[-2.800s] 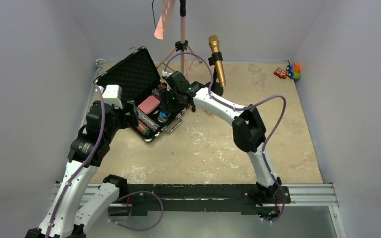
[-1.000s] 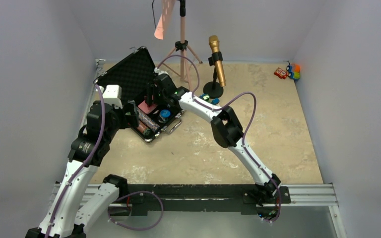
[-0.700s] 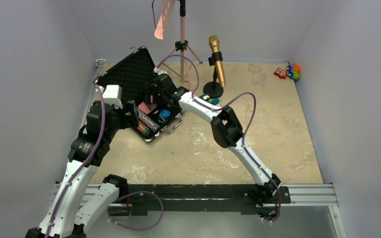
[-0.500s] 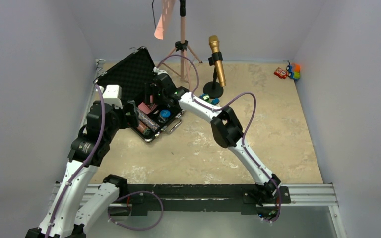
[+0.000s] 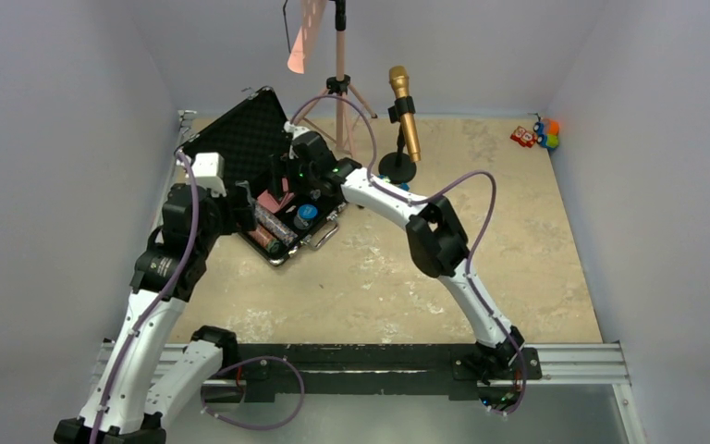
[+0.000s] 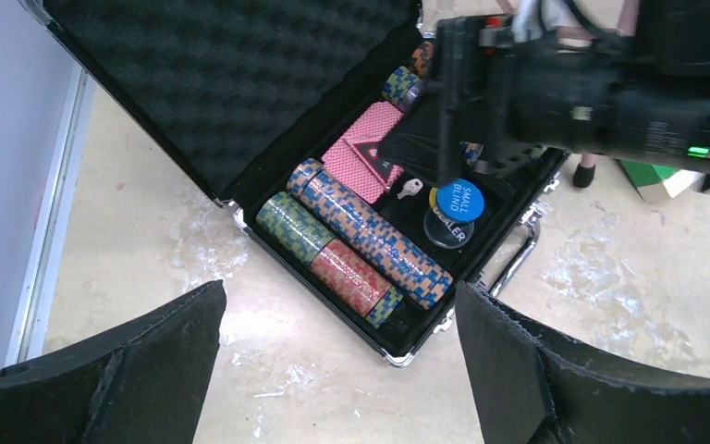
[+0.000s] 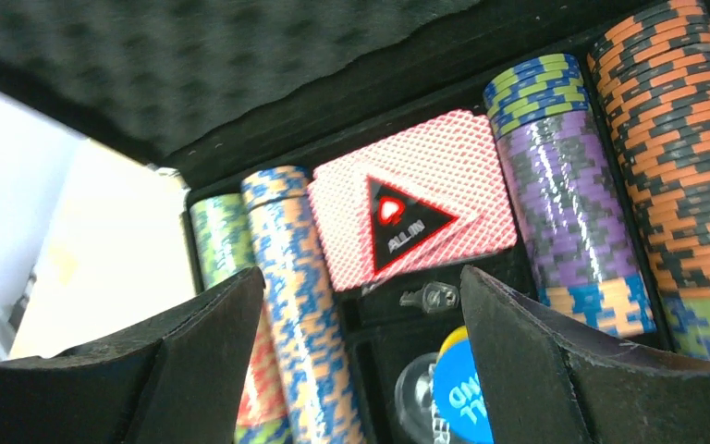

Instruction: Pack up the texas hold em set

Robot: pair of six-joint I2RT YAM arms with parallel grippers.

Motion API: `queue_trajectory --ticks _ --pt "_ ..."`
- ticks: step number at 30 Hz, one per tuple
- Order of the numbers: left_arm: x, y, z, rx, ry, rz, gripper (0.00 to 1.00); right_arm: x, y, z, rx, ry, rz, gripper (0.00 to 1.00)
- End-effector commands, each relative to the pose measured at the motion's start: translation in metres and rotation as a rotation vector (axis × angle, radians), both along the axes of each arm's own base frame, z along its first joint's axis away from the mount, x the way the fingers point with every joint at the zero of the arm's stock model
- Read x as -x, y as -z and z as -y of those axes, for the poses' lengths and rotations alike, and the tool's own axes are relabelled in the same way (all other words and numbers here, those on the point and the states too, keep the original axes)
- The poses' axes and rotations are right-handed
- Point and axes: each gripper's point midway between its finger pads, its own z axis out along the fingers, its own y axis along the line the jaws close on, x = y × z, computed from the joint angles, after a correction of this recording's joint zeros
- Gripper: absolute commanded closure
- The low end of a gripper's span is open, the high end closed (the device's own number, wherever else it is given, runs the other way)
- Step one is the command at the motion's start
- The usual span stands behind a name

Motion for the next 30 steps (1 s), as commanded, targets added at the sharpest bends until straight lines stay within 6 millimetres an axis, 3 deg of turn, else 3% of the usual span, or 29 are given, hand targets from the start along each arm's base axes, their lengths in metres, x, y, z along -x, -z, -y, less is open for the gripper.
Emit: queue_trajectory --ticks 1,6,11,15,20,25,30 --pt "-0.015 -0.017 -0.007 -0.003 -0.017 0.050 0.02 0.017 -0.099 0.004 -0.123 -0.094 0.164 0.18" --pt "-0.027 -0.025 -0.012 -0.004 -0.027 0.039 0.02 0.034 -0.141 0.039 -0.166 -0.111 0.240 0.17" --pt "-0.046 -0.040 -0.021 -0.016 -0.052 0.031 0.02 0.046 -0.162 0.092 -0.215 -0.095 0.262 0.17" --pt "-0.066 -0.052 -0.032 0.000 -0.073 0.030 0.02 0.051 -0.164 0.142 -0.225 -0.035 0.280 0.17" --pt "-0.101 -0.055 -0.051 0.015 -0.115 0.000 0.02 0.060 -0.166 0.193 -0.173 0.028 0.321 0.17" --pt "-0.132 -0.055 -0.074 0.063 -0.152 -0.012 0.02 0.069 -0.169 0.222 -0.110 0.072 0.372 0.16" --pt "-0.159 -0.055 -0.095 0.058 -0.173 -0.019 0.02 0.075 -0.168 0.235 -0.078 0.086 0.394 0.16"
